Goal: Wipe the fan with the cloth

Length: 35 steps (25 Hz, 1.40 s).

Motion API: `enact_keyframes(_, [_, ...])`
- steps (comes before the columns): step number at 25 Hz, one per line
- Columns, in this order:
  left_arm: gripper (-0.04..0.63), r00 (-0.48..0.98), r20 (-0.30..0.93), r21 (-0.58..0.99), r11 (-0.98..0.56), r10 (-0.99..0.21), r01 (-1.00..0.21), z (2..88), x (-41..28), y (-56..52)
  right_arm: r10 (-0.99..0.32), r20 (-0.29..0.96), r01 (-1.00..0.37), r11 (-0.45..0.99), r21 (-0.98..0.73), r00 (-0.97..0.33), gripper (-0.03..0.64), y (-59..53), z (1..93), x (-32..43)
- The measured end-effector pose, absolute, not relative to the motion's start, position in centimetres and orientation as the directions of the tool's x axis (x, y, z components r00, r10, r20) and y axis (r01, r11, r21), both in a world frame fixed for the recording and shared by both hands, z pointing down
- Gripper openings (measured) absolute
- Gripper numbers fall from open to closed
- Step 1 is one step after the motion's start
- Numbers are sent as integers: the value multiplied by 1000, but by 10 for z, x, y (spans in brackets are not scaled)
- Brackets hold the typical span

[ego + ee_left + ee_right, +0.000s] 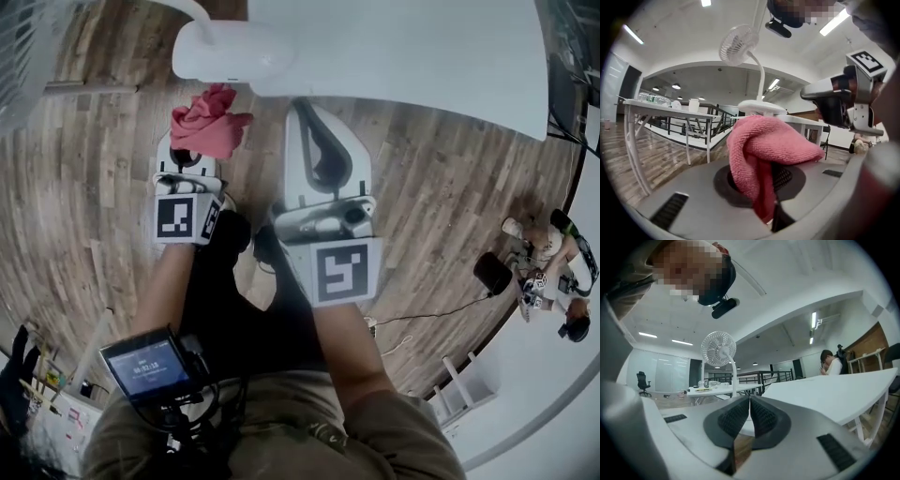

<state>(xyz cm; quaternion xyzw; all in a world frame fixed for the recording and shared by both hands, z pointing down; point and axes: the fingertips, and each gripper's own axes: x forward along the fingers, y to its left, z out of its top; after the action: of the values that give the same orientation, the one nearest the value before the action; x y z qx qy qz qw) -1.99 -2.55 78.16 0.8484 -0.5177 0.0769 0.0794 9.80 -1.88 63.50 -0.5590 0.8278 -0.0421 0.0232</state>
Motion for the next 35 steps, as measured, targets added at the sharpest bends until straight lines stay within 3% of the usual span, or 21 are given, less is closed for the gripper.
enact_keyframes(7, [81,560,158,89,-553,-813,-828,789,43,-39,-926,-26,-926,377,4,-377,8,-29,645,102])
enact_keyframes(12, [81,580,123,94,-573,-805,-814,795,57,-54,-943,-62,-940,331,-79,-327,8,-34,658,119])
enact_keyframes(18, [81,588,108,70,-584,-801,-809,811,52,-67,-914,5,-907,402,-126,-406,8,-41,673,113])
enact_keyframes(24, [80,628,136,48,-628,-766,-776,850,46,-62,-897,-88,-898,438,-50,-432,6,-34,661,111])
enact_keyframes(28, [80,633,68,53,-631,-771,-774,865,41,-75,-883,-132,-891,455,-5,-450,6,-41,671,103])
enact_keyframes(35, [80,625,61,77,-620,-779,-781,858,39,-65,-861,-129,-871,487,68,-492,6,-34,663,84])
